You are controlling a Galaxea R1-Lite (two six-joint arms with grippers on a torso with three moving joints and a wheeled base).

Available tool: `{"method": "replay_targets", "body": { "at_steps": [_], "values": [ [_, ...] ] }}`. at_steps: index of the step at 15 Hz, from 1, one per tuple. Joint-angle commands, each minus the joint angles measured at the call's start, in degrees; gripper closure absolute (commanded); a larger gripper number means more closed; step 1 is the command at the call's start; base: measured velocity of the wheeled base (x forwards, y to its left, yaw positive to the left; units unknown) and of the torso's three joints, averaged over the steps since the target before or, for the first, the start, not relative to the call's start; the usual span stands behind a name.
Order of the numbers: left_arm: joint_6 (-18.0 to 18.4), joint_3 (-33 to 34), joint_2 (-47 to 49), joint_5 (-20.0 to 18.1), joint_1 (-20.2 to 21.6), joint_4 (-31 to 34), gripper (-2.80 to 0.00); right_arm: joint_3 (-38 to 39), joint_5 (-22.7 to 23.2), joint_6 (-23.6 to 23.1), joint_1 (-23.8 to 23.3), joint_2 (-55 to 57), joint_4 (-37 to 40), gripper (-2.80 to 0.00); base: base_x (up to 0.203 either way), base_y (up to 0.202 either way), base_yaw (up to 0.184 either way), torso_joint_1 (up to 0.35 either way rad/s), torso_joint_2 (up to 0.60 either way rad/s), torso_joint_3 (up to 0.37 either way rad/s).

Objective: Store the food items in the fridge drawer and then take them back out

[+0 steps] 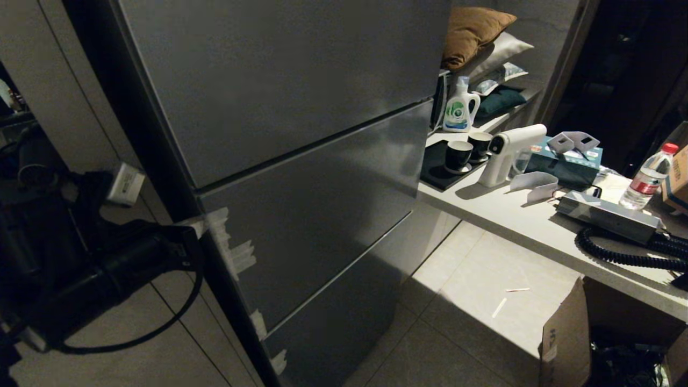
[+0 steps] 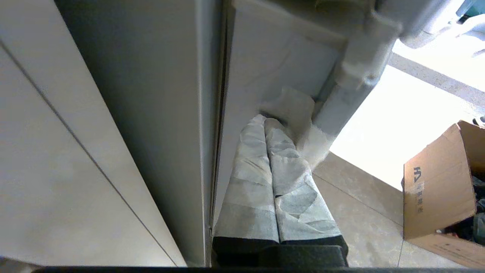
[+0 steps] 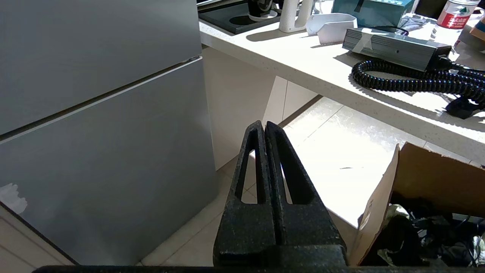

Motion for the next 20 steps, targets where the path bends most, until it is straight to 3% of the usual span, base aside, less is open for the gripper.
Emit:
{"method": "replay_targets", "body": {
  "at_steps": [1, 14, 17, 20],
  "values": [
    [-0.1, 0.5, -1.0, -0.2, -1.4, -0.2, 0.0, 1.8, 0.0, 0.0, 0.0, 0.0, -0.1, 0.0, 0.0, 0.0, 0.0, 0.0, 0.0, 0.0],
    [-1.3, 5.7, -5.0, -0.4, -9.7, -0.1, 0.0, 1.8, 0.0, 0.0, 0.0, 0.0, -0.1, 0.0, 0.0, 0.0, 0.0, 0.0, 0.0, 0.0],
    [-2.3, 7.2, -7.0, -0.3, -13.6, 0.0, 0.0, 1.8, 0.0, 0.0, 0.0, 0.1, -0.1, 0.0, 0.0, 0.0, 0.0, 0.0, 0.0, 0.0],
    [-4.5, 7.1, -7.6, 0.6, -20.3, 0.2, 0.0, 1.8, 0.0, 0.0, 0.0, 0.0, -0.1, 0.0, 0.0, 0.0, 0.0, 0.0, 0.0, 0.0]
  ]
}}
